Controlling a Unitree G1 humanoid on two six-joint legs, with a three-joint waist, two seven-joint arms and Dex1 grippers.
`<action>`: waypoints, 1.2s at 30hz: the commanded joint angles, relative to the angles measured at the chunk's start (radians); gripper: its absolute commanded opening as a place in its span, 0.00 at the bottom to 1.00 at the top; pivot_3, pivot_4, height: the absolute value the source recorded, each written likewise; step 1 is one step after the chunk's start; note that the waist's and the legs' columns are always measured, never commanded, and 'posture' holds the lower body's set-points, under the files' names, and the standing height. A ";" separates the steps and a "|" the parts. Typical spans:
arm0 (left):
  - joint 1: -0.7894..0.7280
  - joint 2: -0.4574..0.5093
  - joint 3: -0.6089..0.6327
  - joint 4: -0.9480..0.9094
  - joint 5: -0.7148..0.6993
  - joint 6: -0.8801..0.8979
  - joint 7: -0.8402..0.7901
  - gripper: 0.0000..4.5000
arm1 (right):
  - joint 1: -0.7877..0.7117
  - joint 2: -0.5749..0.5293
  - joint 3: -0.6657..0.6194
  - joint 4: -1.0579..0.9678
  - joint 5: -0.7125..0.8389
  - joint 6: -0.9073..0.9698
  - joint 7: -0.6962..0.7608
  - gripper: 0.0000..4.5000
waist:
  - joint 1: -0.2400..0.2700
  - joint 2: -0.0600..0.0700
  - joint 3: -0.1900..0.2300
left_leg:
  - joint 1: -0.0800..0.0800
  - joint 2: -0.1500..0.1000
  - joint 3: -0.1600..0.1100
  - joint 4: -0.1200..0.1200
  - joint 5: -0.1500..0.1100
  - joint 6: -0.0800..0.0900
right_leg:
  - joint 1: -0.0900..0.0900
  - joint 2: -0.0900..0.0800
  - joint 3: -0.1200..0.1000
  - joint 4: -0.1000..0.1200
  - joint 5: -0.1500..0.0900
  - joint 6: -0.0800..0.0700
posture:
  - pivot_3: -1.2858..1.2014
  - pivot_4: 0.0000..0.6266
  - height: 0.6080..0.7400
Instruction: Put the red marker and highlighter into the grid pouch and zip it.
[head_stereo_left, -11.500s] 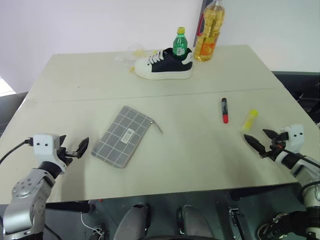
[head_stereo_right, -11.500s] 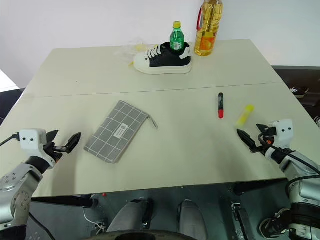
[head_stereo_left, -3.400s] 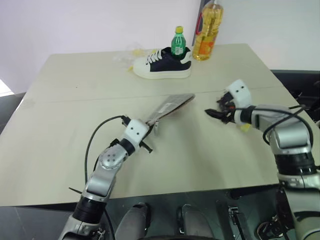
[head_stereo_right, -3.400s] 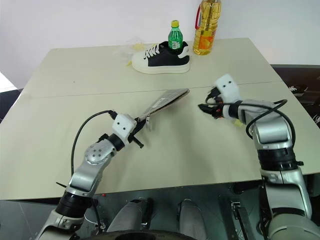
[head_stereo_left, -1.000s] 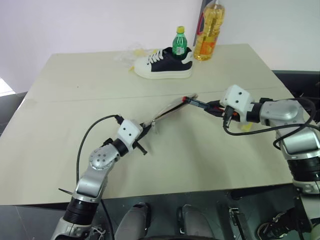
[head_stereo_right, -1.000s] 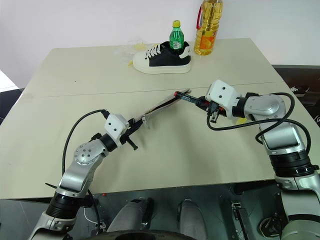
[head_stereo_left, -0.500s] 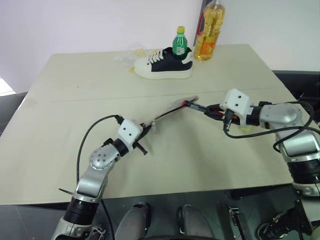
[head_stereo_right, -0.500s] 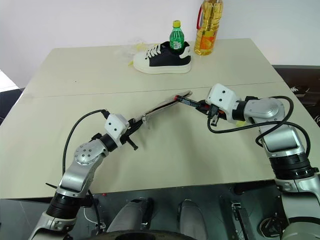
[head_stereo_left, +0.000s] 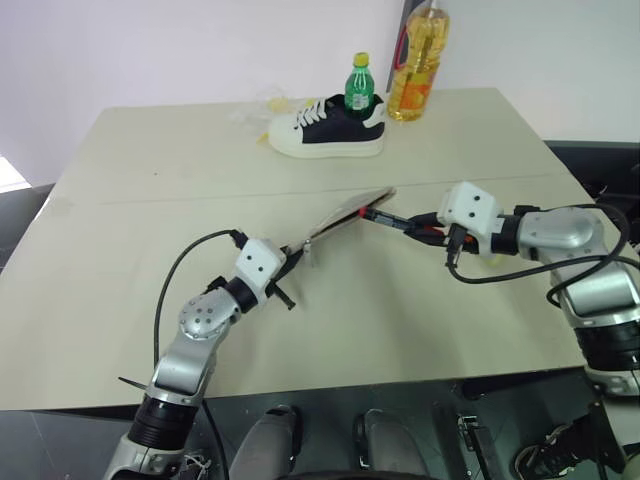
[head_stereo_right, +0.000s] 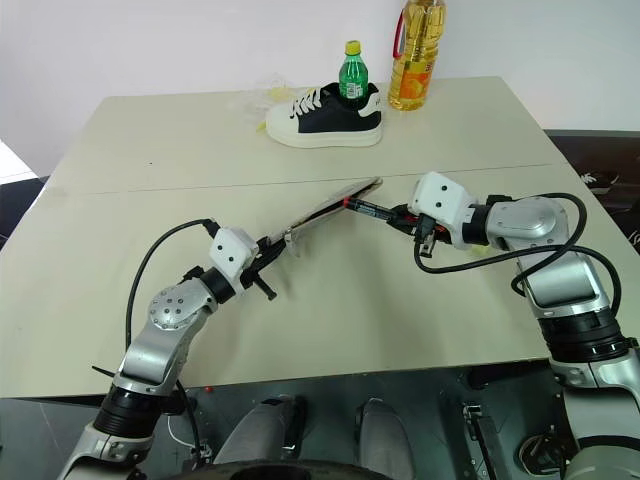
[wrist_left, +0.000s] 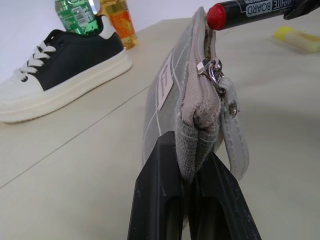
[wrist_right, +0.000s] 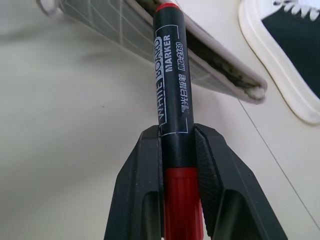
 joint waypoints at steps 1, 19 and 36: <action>-0.001 -0.004 0.004 -0.037 -0.011 -0.012 0.004 0.00 | -0.005 -0.018 -0.022 -0.035 0.006 -0.007 0.005 0.08 | 0.000 0.000 0.000 | 0.000 0.000 0.000 0.000 0.000 0.000 | 0.000 0.000 0.000 0.000 0.000 0.000 | 0.52 0.24 0.99; 0.003 0.037 -0.021 -0.070 -0.021 -0.031 -0.077 0.00 | -0.037 -0.061 0.074 -0.002 -0.160 -0.179 0.019 0.08 | 0.000 0.000 0.000 | 0.000 0.000 0.000 0.000 0.000 0.000 | 0.000 0.000 0.000 0.000 0.000 0.000 | 0.52 0.24 0.99; -0.080 0.113 -0.068 -0.034 -0.051 -0.028 -0.266 0.00 | -0.103 -0.004 0.209 -0.019 -0.340 -0.470 0.035 0.42 | -0.001 0.000 0.000 | 0.001 0.000 0.000 0.000 0.000 0.000 | 0.000 0.000 0.000 0.000 0.000 0.000 | 0.52 0.24 0.99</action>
